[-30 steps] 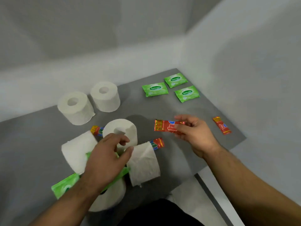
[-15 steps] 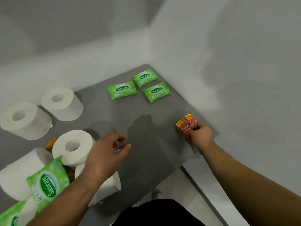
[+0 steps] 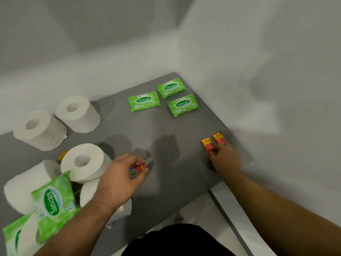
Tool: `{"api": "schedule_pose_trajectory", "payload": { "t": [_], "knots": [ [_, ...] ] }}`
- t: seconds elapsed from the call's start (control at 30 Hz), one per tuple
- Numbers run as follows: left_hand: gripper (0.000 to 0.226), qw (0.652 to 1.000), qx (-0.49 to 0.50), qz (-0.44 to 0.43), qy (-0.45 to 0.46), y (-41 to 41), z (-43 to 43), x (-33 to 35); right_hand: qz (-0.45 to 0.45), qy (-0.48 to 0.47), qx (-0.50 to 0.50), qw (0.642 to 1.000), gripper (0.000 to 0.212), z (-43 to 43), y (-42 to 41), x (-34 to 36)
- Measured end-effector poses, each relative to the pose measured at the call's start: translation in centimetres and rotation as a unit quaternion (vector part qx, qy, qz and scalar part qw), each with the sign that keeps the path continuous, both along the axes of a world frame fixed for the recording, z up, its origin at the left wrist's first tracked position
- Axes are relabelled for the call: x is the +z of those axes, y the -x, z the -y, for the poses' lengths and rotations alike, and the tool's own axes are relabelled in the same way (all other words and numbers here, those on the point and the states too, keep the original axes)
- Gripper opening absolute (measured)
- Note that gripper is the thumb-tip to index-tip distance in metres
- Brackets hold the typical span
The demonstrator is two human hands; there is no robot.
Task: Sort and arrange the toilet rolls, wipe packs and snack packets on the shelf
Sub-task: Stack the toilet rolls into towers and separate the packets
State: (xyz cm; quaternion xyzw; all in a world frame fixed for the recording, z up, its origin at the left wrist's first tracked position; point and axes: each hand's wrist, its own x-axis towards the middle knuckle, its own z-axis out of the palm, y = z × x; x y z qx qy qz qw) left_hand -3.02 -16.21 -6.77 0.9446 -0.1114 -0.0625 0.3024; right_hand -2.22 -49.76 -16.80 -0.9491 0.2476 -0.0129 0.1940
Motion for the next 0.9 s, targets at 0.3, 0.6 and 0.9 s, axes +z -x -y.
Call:
{"api": "schedule_pose_trajectory", "payload": {
  "t": [0.3,0.6,0.9],
  "knots": [
    [0.028,0.999,0.026,0.023,-0.026,1.9,-3.4,0.6,0.098,-0.048,0.067,0.992,0.011,-3.0,-0.1,0.8],
    [0.109,0.975,-0.062,-0.068,-0.204,4.2,-9.2,1.1,0.094,-0.118,0.196,0.969,0.005,-13.2,-0.1,3.3],
    [0.114,0.971,-0.09,-0.027,-0.219,3.4,-9.5,-0.4,0.083,-0.201,0.221,0.951,0.004,-22.4,0.4,8.0]
  ]
}}
